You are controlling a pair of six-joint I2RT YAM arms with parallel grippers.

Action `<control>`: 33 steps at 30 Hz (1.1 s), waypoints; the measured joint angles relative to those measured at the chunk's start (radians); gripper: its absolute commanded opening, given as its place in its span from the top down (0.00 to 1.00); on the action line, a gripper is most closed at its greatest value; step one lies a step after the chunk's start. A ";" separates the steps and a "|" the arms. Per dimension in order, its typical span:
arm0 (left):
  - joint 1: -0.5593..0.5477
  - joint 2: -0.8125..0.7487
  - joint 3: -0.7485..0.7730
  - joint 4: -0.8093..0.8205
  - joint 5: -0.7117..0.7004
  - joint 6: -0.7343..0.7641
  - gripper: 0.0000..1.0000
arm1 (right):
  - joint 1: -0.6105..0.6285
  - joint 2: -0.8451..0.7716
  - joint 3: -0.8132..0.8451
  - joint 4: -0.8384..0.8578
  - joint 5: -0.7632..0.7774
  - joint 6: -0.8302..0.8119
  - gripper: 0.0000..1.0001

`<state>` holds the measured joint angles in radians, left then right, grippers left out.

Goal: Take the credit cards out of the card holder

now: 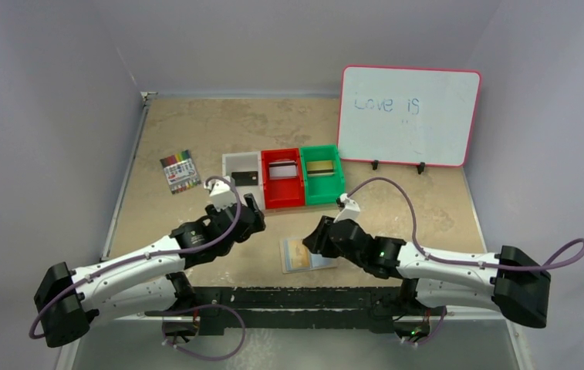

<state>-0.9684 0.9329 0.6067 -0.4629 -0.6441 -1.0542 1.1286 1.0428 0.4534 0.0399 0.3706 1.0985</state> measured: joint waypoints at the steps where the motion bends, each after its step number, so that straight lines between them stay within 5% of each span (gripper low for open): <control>1: 0.000 0.001 -0.007 0.008 0.012 0.000 0.25 | -0.010 -0.003 -0.016 0.022 -0.023 -0.004 0.55; 13: -0.037 0.087 -0.039 0.138 0.138 -0.001 0.28 | -0.155 -0.190 -0.140 0.157 -0.200 -0.051 0.49; 33: -0.167 0.305 -0.100 0.331 0.240 -0.028 0.44 | -0.175 0.080 -0.200 0.374 -0.336 -0.031 0.60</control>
<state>-1.1358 1.2377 0.5068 -0.1322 -0.4038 -1.0821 0.9539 1.1225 0.2535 0.4137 0.0341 1.0676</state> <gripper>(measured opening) 0.574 0.412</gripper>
